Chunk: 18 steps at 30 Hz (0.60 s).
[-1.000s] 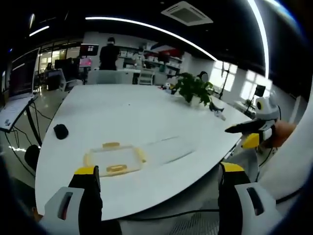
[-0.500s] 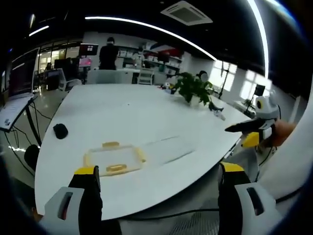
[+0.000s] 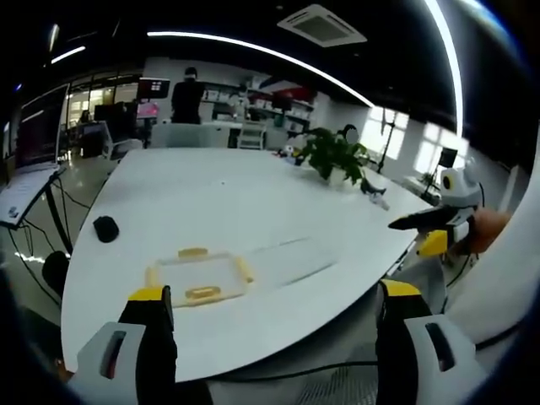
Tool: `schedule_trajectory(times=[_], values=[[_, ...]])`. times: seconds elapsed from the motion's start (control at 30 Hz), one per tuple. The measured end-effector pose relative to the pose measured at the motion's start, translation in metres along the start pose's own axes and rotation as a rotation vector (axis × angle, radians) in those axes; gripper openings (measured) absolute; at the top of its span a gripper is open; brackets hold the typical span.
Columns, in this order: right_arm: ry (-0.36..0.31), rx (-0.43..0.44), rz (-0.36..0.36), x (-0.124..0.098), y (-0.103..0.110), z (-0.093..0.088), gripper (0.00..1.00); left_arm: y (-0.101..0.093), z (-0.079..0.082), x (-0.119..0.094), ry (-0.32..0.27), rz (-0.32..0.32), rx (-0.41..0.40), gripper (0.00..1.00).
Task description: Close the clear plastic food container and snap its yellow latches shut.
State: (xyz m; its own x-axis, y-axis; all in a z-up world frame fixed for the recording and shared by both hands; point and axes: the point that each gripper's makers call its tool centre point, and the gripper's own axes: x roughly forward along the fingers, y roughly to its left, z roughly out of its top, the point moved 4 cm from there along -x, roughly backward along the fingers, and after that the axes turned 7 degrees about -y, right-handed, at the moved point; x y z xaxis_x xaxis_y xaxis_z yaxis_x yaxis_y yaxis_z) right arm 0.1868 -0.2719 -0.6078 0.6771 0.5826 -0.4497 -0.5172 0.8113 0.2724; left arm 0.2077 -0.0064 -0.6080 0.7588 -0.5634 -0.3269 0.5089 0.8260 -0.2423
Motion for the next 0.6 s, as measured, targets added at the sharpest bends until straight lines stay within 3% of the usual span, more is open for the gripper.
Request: schedule_trajectory(times=[0.6], values=[[0.001,0.005,0.006,0.0022,0.0010,0.0012,0.98,-0.0015,0.0009,-0.0013,0.013,0.005,-0.002,0.97]])
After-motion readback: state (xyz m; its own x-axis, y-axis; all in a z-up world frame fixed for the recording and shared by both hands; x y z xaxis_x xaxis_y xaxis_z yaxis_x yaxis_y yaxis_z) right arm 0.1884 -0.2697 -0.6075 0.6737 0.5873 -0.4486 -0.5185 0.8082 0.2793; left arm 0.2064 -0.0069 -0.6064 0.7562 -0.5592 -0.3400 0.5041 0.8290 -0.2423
